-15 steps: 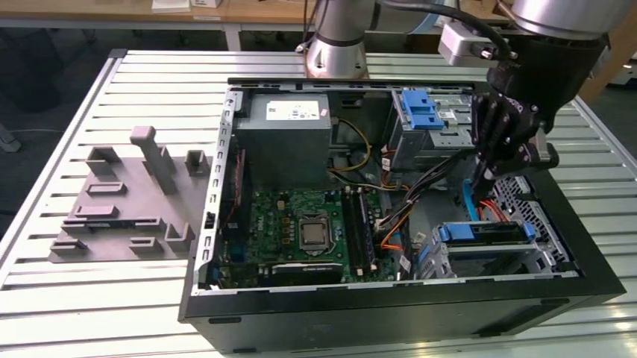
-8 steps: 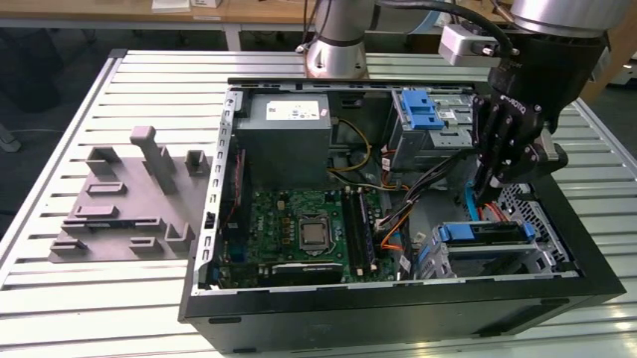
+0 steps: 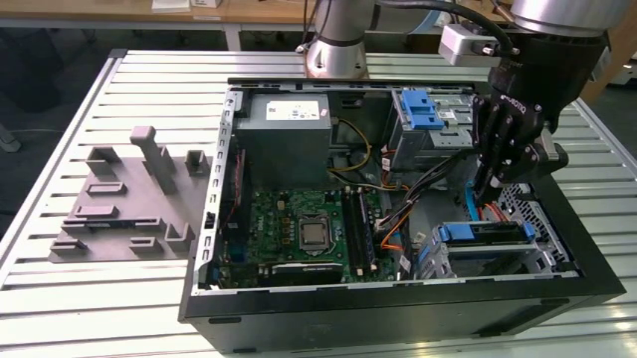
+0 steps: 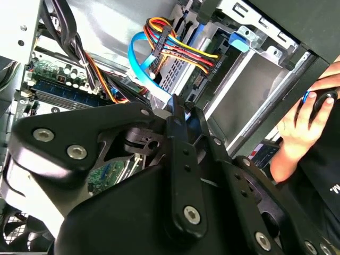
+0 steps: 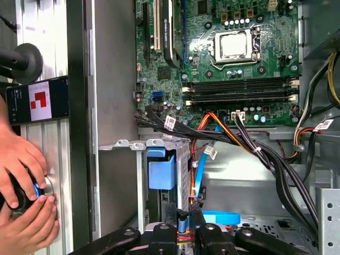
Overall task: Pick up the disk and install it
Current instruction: 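Insert the second disk wire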
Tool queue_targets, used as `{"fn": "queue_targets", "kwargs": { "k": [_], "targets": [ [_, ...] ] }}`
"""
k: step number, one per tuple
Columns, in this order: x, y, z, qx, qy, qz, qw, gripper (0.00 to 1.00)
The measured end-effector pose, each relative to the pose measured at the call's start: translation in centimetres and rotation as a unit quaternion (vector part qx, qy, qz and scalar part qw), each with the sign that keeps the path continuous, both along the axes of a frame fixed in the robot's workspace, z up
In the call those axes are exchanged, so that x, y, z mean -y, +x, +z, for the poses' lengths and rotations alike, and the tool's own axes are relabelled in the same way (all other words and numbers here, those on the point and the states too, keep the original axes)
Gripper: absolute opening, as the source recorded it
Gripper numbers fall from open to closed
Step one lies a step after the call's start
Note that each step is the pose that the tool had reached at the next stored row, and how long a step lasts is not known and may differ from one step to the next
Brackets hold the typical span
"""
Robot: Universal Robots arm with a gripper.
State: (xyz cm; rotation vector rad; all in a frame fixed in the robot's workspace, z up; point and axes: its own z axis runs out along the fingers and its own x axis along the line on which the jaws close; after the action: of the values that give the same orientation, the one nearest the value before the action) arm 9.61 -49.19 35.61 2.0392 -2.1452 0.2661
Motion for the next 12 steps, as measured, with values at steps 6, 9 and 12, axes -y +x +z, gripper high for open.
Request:
{"fn": "queue_targets", "kwargs": {
  "k": [6,9,12],
  "targets": [
    [0.00,0.00,0.01,0.0000,0.0034,0.000,1.0000,0.16],
    [0.00,0.02,0.00,0.0000,0.0280,0.000,0.9996,0.16],
    [0.04,0.02,-0.01,0.0000,0.0515,0.000,0.9987,0.16]
  ]
}}
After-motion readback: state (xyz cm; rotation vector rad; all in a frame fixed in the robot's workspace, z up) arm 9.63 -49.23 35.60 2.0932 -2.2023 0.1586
